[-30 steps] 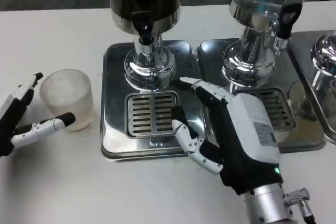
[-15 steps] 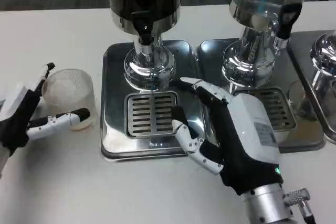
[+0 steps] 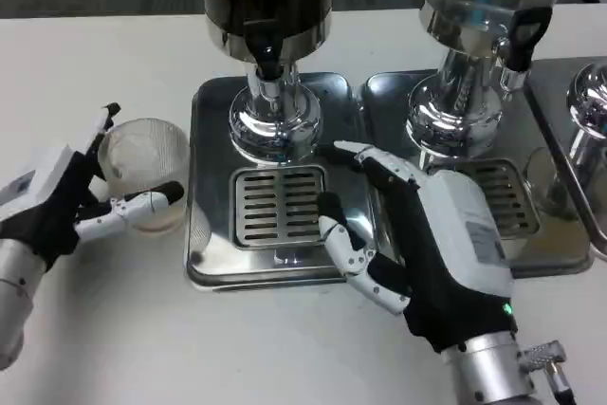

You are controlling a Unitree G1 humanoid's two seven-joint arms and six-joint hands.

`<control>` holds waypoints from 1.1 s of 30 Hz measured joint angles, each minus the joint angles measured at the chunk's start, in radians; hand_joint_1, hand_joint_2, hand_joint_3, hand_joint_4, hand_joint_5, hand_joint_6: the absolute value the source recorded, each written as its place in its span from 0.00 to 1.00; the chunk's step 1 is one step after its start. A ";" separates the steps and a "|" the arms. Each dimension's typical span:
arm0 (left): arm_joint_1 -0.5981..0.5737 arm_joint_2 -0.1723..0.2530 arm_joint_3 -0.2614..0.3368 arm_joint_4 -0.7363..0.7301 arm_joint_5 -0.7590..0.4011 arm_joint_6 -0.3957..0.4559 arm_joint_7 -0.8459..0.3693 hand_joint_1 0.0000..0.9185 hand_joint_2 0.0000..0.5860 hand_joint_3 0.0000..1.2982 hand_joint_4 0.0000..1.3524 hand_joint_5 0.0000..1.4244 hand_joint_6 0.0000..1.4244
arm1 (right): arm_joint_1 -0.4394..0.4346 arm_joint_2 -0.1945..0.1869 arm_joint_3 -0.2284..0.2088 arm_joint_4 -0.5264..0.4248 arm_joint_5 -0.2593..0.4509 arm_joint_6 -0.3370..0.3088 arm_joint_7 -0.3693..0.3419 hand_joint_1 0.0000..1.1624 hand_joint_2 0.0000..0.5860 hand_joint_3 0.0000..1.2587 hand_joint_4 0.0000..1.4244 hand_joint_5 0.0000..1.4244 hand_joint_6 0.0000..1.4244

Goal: Grasp the cup under the faucet to collect the drink, then remove the cup.

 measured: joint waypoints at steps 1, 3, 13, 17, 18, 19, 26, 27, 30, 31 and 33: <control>0.000 -0.005 0.000 0.002 -0.004 0.000 0.002 0.23 0.25 0.11 0.13 0.37 0.63 | 0.004 0.000 -0.005 0.000 0.013 0.002 0.005 0.33 0.75 0.29 0.23 0.22 0.24; 0.000 -0.008 0.002 0.007 -0.011 0.000 0.002 0.23 0.30 0.18 0.19 0.43 0.71 | 0.007 0.000 -0.012 -0.001 0.016 0.004 0.011 0.33 0.75 0.29 0.23 0.22 0.24; 0.003 -0.037 0.005 0.012 -0.041 0.000 0.010 0.19 0.43 0.41 0.42 0.63 0.90 | 0.008 0.000 -0.018 -0.014 0.017 0.005 0.030 0.33 0.75 0.28 0.23 0.22 0.23; 0.008 -0.040 0.008 0.012 -0.042 -0.001 0.027 0.18 0.47 0.46 0.48 0.67 0.95 | 0.008 0.000 -0.018 -0.014 0.017 0.005 0.033 0.32 0.75 0.28 0.23 0.22 0.23; 0.009 -0.041 0.008 0.011 -0.041 -0.005 0.034 0.18 0.48 0.46 0.48 0.68 0.95 | 0.008 0.000 -0.018 -0.014 0.017 0.005 0.034 0.32 0.75 0.28 0.23 0.22 0.23; 0.010 -0.041 0.007 0.011 -0.040 -0.009 0.040 0.18 0.48 0.47 0.48 0.68 0.95 | 0.008 0.000 -0.019 -0.014 0.018 0.005 0.034 0.32 0.75 0.28 0.23 0.22 0.23; 0.034 -0.042 0.017 0.011 -0.040 -0.037 0.083 0.18 0.48 0.47 0.49 0.69 0.96 | 0.008 0.000 -0.019 -0.014 0.019 0.005 0.041 0.31 0.75 0.27 0.23 0.21 0.22; 0.038 -0.041 0.020 0.011 -0.039 -0.040 0.086 0.18 0.49 0.47 0.49 0.69 0.96 | 0.008 0.000 -0.019 -0.014 0.020 0.005 0.041 0.31 0.75 0.27 0.23 0.21 0.22; 0.054 -0.035 0.024 0.010 -0.037 -0.056 0.108 0.18 0.49 0.47 0.49 0.69 0.96 | 0.007 0.000 -0.019 -0.013 0.024 0.005 0.041 0.31 0.75 0.27 0.23 0.21 0.22; 0.056 -0.033 0.024 0.010 -0.036 -0.057 0.113 0.18 0.49 0.47 0.49 0.69 0.96 | 0.007 0.000 -0.020 -0.013 0.025 0.005 0.041 0.31 0.75 0.27 0.23 0.21 0.22; 0.058 -0.028 0.026 0.010 -0.036 -0.061 0.119 0.18 0.49 0.47 0.49 0.69 0.96 | 0.006 0.000 -0.019 -0.013 0.027 0.005 0.041 0.31 0.75 0.27 0.23 0.21 0.22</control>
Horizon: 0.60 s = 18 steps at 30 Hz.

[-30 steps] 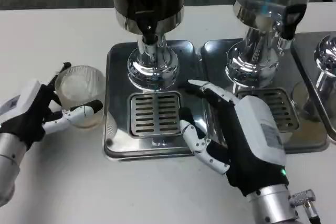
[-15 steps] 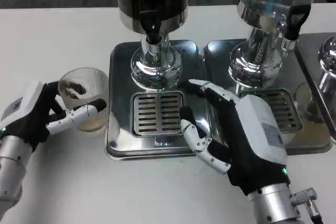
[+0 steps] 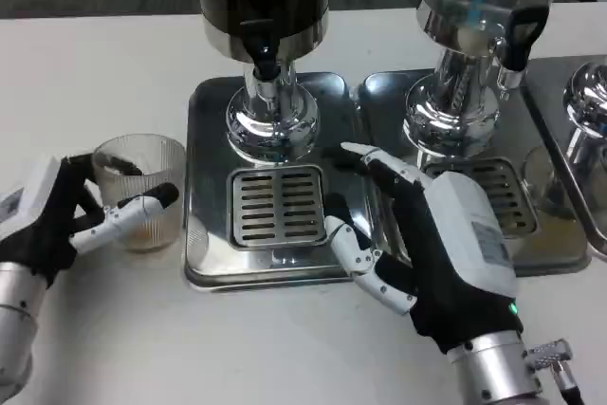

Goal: Grasp the cup under the faucet to collect the drink, then remove the cup.

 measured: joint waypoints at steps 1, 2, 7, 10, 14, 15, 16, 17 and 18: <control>0.004 0.004 0.004 -0.001 0.000 -0.008 0.005 0.18 0.49 0.47 0.49 0.69 0.96 | -0.001 0.000 0.001 0.001 0.002 0.000 0.000 0.31 0.75 0.27 0.23 0.21 0.22; 0.007 0.007 0.009 -0.003 -0.001 -0.016 0.009 0.18 0.49 0.47 0.49 0.69 0.96 | -0.001 0.000 0.001 0.001 0.003 0.000 0.000 0.31 0.75 0.27 0.23 0.21 0.22; 0.017 0.020 0.029 -0.021 -0.001 -0.068 0.035 0.19 0.48 0.47 0.49 0.69 0.97 | -0.005 0.004 0.002 0.003 0.007 0.000 0.000 0.31 0.75 0.27 0.23 0.21 0.22; 0.017 0.022 0.036 -0.039 -0.001 -0.102 0.045 0.19 0.48 0.47 0.49 0.68 0.97 | -0.005 0.005 0.002 0.003 0.008 0.000 0.000 0.31 0.75 0.27 0.23 0.21 0.22; 0.011 0.010 0.033 -0.050 0.002 -0.116 0.040 0.19 0.48 0.47 0.49 0.68 0.97 | -0.005 0.006 0.002 0.003 0.008 0.000 -0.001 0.31 0.75 0.27 0.23 0.21 0.22; 0.004 0.003 0.027 -0.050 0.003 -0.115 0.034 0.19 0.48 0.47 0.49 0.68 0.97 | -0.005 0.007 0.002 0.003 0.008 0.000 -0.003 0.31 0.75 0.27 0.23 0.21 0.22; -0.003 -0.003 0.018 -0.050 0.007 -0.115 0.027 0.19 0.48 0.47 0.49 0.68 0.97 | -0.005 0.008 0.002 0.003 0.008 0.000 -0.004 0.31 0.75 0.27 0.23 0.21 0.22; -0.020 -0.015 0.002 -0.050 0.024 -0.110 0.013 0.20 0.48 0.47 0.49 0.68 0.96 | -0.005 0.010 0.002 0.002 0.008 0.000 -0.007 0.31 0.75 0.27 0.23 0.21 0.22; -0.031 -0.026 -0.008 -0.050 0.037 -0.109 0.003 0.20 0.48 0.47 0.49 0.68 0.95 | -0.004 0.012 0.003 0.002 0.008 -0.001 -0.008 0.31 0.75 0.27 0.23 0.21 0.22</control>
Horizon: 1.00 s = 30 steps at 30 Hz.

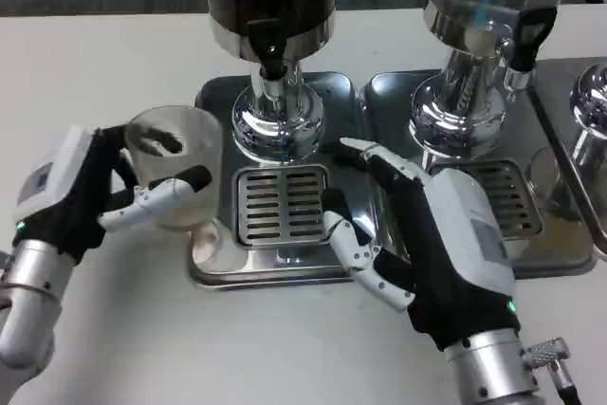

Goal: Grasp the cup under the faucet to collect the drink, then remove the cup.

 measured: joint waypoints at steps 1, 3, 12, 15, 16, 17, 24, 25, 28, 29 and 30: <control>-0.007 -0.015 -0.007 0.000 0.004 0.005 -0.008 0.20 0.48 0.47 0.49 0.68 0.95 | 0.001 0.001 0.000 -0.001 0.000 0.000 -0.002 0.31 0.75 0.27 0.23 0.21 0.22; -0.016 -0.028 -0.018 0.001 0.008 0.013 -0.018 0.20 0.47 0.47 0.49 0.68 0.95 | 0.007 0.002 -0.001 -0.005 0.000 0.000 -0.008 0.31 0.75 0.27 0.23 0.21 0.22; -0.064 -0.087 -0.054 0.013 0.024 0.077 -0.059 0.18 0.46 0.47 0.49 0.67 0.93 | 0.039 0.010 -0.001 -0.044 0.000 0.000 -0.023 0.31 0.75 0.27 0.23 0.22 0.22; -0.072 -0.094 -0.060 0.014 0.024 0.084 -0.068 0.17 0.46 0.46 0.47 0.65 0.91 | 0.045 0.013 -0.001 -0.045 0.000 0.000 -0.023 0.31 0.75 0.27 0.23 0.22 0.22; -0.077 -0.095 -0.065 0.014 0.024 0.086 -0.072 0.17 0.45 0.45 0.47 0.64 0.90 | 0.046 0.016 -0.001 -0.045 0.000 0.000 -0.024 0.31 0.75 0.27 0.23 0.22 0.22; -0.085 -0.098 -0.071 0.014 0.026 0.089 -0.080 0.16 0.45 0.44 0.46 0.62 0.87 | 0.047 0.019 -0.001 -0.045 -0.001 0.000 -0.024 0.31 0.75 0.27 0.23 0.22 0.22; -0.111 -0.102 -0.097 0.014 0.041 0.097 -0.113 0.07 0.30 0.30 0.26 0.35 0.44 | 0.056 0.035 -0.002 -0.046 -0.001 0.000 -0.027 0.31 0.76 0.27 0.23 0.22 0.22; -0.115 -0.102 -0.104 0.014 0.043 0.098 -0.118 0.06 0.28 0.29 0.25 0.33 0.40 | 0.059 0.036 -0.002 -0.046 -0.001 0.001 -0.027 0.31 0.76 0.27 0.23 0.22 0.22; -0.122 -0.099 -0.112 0.014 0.044 0.103 -0.134 0.02 0.24 0.28 0.21 0.30 0.35 | 0.062 0.037 -0.002 -0.046 -0.002 0.001 -0.027 0.31 0.76 0.28 0.23 0.22 0.22; -0.123 -0.098 -0.113 0.014 0.044 0.103 -0.137 0.01 0.22 0.27 0.20 0.29 0.32 | 0.062 0.037 -0.002 -0.046 -0.002 0.001 -0.027 0.31 0.76 0.28 0.23 0.22 0.22; -0.124 -0.097 -0.113 0.014 0.044 0.104 -0.141 0.01 0.21 0.27 0.20 0.28 0.31 | 0.062 0.038 -0.002 -0.046 -0.002 0.001 -0.027 0.31 0.76 0.28 0.23 0.22 0.22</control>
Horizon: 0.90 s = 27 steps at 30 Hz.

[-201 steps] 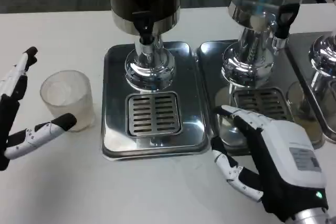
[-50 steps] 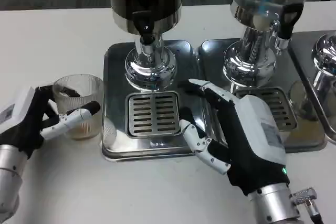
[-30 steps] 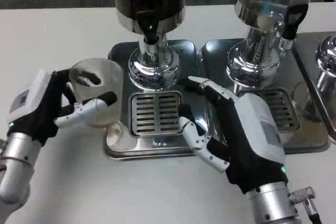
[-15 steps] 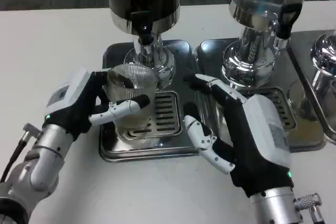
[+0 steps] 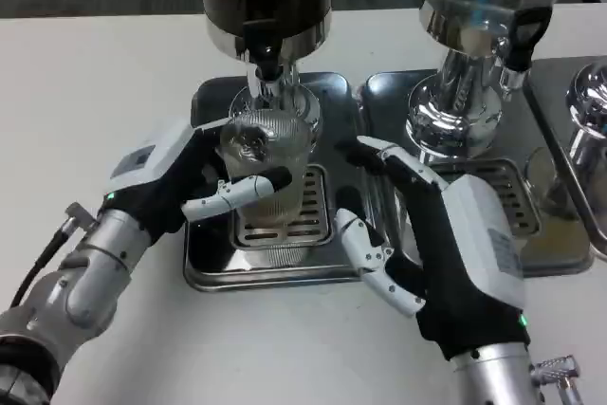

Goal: Grasp the cup under the faucet to collect the drink, then remove the cup.

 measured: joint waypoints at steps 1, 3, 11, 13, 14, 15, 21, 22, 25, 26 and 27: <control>0.000 0.002 0.000 -0.001 0.000 0.000 -0.003 0.01 0.20 0.27 0.19 0.27 0.30 | 0.000 0.001 0.000 0.000 0.000 0.000 0.000 0.31 0.76 0.28 0.23 0.22 0.22; 0.000 0.005 0.000 -0.002 -0.001 -0.001 -0.010 0.01 0.19 0.27 0.19 0.27 0.30 | 0.000 0.002 0.000 0.000 0.000 0.000 0.000 0.31 0.76 0.28 0.23 0.22 0.22; 0.013 0.032 0.011 -0.011 -0.021 -0.046 -0.055 0.00 0.10 0.24 0.08 0.17 0.20 | 0.000 0.002 0.000 0.000 0.001 0.000 0.001 0.31 0.76 0.28 0.23 0.23 0.23; 0.018 0.040 0.017 -0.014 -0.030 -0.061 -0.076 0.00 0.08 0.23 0.06 0.14 0.17 | -0.001 0.002 0.000 0.000 0.001 0.000 0.001 0.31 0.76 0.28 0.23 0.23 0.23; 0.023 0.046 0.020 -0.016 -0.042 -0.073 -0.089 0.00 0.06 0.20 0.03 0.12 0.15 | -0.001 0.002 0.000 0.000 0.001 0.000 0.002 0.31 0.76 0.28 0.23 0.23 0.23; 0.025 0.048 0.022 -0.017 -0.044 -0.078 -0.091 0.00 0.05 0.19 0.02 0.11 0.14 | -0.001 0.002 0.000 0.000 0.001 0.000 0.002 0.31 0.76 0.28 0.23 0.23 0.23; 0.045 0.067 0.044 -0.031 -0.060 -0.106 -0.124 0.00 0.04 0.14 0.00 0.08 0.12 | -0.010 0.002 0.000 0.003 0.007 0.000 0.003 0.32 0.76 0.28 0.23 0.23 0.23; 0.051 0.071 0.047 -0.035 -0.061 -0.111 -0.127 0.00 0.04 0.14 0.00 0.08 0.12 | -0.012 0.002 0.000 0.003 0.009 0.000 0.003 0.32 0.76 0.28 0.23 0.23 0.23; 0.073 0.089 0.078 -0.057 -0.096 -0.149 -0.142 0.00 0.04 0.14 0.00 0.08 0.12 | -0.015 0.004 0.000 0.004 0.012 0.000 0.003 0.32 0.76 0.28 0.23 0.23 0.23; 0.078 0.102 0.090 -0.065 -0.110 -0.166 -0.146 0.00 0.04 0.14 0.00 0.08 0.12 | -0.016 0.005 0.000 0.005 0.013 0.000 0.002 0.32 0.76 0.28 0.23 0.23 0.23; 0.085 0.118 0.105 -0.075 -0.128 -0.181 -0.155 0.00 0.05 0.15 0.01 0.09 0.13 | -0.017 0.005 0.000 0.005 0.014 0.000 0.002 0.32 0.76 0.28 0.23 0.23 0.23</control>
